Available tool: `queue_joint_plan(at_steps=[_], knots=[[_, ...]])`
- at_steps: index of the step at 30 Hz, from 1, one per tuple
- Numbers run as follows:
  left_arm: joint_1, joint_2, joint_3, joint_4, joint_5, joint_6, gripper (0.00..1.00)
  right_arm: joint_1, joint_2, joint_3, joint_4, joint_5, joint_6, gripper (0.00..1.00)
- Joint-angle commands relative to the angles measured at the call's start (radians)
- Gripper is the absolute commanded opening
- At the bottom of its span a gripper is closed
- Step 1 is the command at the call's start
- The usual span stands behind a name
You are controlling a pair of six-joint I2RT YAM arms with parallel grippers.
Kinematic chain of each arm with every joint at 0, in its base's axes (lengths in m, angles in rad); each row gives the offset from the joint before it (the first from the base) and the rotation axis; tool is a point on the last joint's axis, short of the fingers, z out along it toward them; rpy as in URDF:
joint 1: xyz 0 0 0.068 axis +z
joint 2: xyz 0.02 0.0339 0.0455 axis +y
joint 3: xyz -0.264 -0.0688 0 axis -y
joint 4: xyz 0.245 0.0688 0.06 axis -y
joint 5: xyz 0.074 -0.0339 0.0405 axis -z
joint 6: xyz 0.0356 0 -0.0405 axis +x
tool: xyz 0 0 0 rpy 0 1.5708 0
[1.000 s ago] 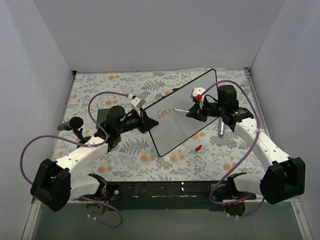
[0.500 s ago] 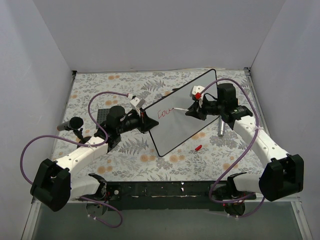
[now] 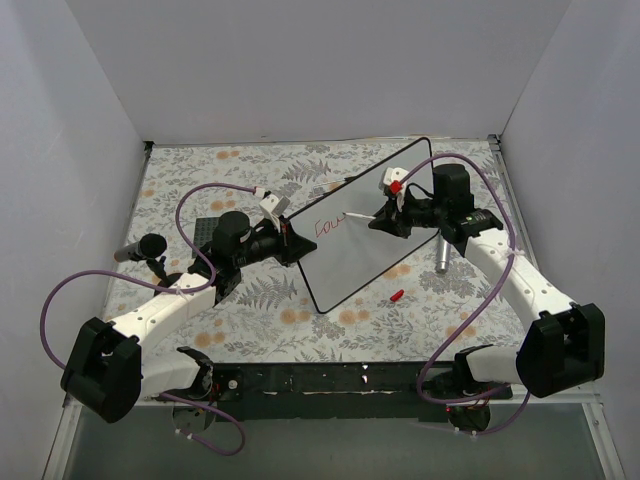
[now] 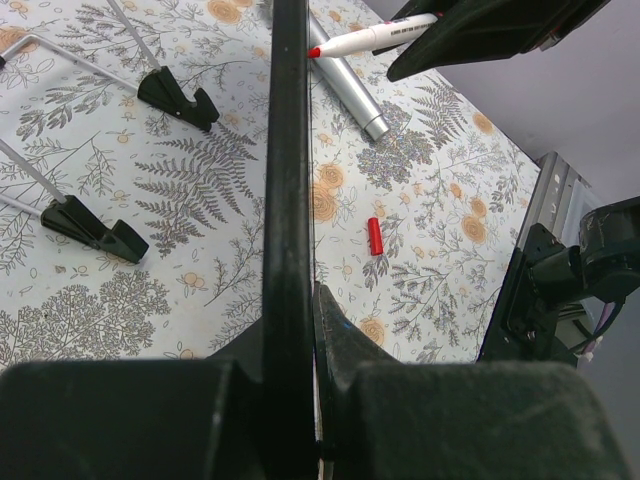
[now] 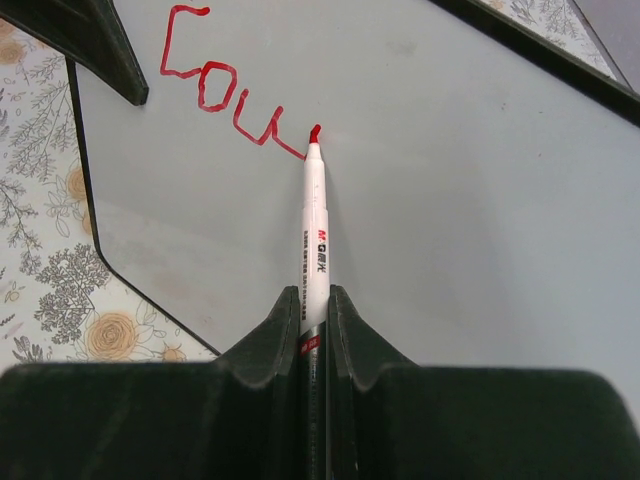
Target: Write a sentence on the whiteboard
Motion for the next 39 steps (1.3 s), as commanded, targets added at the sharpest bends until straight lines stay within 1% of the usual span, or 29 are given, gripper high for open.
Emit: queue_joint_plan(at_steps=[1,12,25,39], knots=[[-0.006,-0.008,0.018,0.000,0.056,0.041,0.00,-0.005,0.016,0.042,0.019,0.008,0.005,0.01],[-0.006,-0.016,0.020,-0.009,0.046,0.050,0.00,-0.005,-0.007,-0.010,-0.026,0.016,-0.050,0.01],[-0.006,-0.013,0.024,-0.014,0.045,0.053,0.00,-0.006,-0.013,-0.034,-0.043,0.016,-0.066,0.01],[-0.006,-0.008,0.023,-0.006,0.053,0.048,0.00,-0.005,-0.004,0.018,-0.018,0.016,-0.032,0.01]])
